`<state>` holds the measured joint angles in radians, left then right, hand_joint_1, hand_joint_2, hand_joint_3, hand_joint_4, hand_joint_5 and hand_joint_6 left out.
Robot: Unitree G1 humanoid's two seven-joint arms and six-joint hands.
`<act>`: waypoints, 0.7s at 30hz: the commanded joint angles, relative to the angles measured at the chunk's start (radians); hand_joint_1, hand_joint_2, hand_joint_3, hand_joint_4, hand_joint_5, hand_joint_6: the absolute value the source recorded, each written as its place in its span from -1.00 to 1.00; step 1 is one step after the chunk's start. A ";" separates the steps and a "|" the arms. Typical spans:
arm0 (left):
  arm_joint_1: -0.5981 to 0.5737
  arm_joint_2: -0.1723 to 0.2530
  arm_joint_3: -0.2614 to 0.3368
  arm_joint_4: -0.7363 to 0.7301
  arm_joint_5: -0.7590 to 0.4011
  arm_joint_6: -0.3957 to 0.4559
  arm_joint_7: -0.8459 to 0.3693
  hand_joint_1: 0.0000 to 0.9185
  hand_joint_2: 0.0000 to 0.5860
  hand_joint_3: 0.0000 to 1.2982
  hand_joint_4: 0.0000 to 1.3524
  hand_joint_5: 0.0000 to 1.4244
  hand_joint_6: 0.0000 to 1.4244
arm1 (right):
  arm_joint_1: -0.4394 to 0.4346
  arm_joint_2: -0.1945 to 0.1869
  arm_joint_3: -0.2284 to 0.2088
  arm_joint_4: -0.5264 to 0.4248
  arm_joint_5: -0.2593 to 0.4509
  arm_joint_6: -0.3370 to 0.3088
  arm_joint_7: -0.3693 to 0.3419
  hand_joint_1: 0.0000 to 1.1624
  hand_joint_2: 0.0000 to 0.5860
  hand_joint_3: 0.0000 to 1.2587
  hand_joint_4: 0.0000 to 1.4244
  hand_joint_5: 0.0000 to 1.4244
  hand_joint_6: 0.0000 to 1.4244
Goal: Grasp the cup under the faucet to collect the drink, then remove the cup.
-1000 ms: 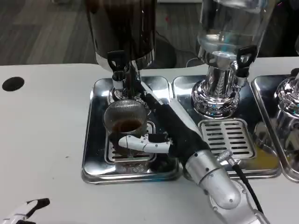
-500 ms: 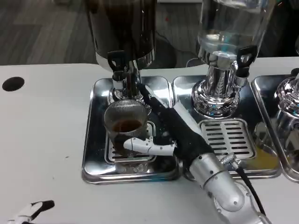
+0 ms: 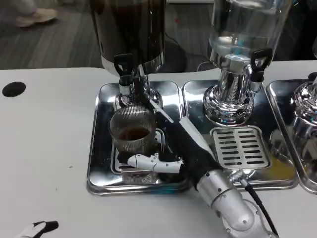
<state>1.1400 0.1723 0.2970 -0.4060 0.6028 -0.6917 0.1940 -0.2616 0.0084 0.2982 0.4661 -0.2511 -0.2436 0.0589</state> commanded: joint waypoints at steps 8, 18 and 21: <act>0.039 0.000 0.026 -0.002 0.005 -0.025 -0.002 -1.00 -0.78 -0.56 -0.69 -0.47 0.03 | -0.014 0.030 0.006 0.062 -0.003 -0.055 -0.018 0.24 -0.70 -0.94 -1.00 -0.97 -0.99; 0.038 0.002 0.015 0.012 0.016 -0.029 -0.005 -1.00 -0.78 -0.54 -0.67 -0.46 0.05 | -0.014 0.026 -0.003 0.073 -0.001 -0.071 -0.031 0.24 -0.70 -0.95 -1.00 -0.96 -0.99; 0.036 0.001 0.009 0.012 0.021 -0.028 -0.008 -1.00 -0.78 -0.54 -0.67 -0.46 0.05 | -0.014 0.024 -0.007 0.070 0.001 -0.074 -0.031 0.24 -0.70 -0.96 -1.00 -0.98 -1.00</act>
<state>1.1695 0.1725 0.3096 -0.4005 0.6027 -0.7090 0.1939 -0.2682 0.0313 0.2958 0.5320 -0.2518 -0.2979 0.0317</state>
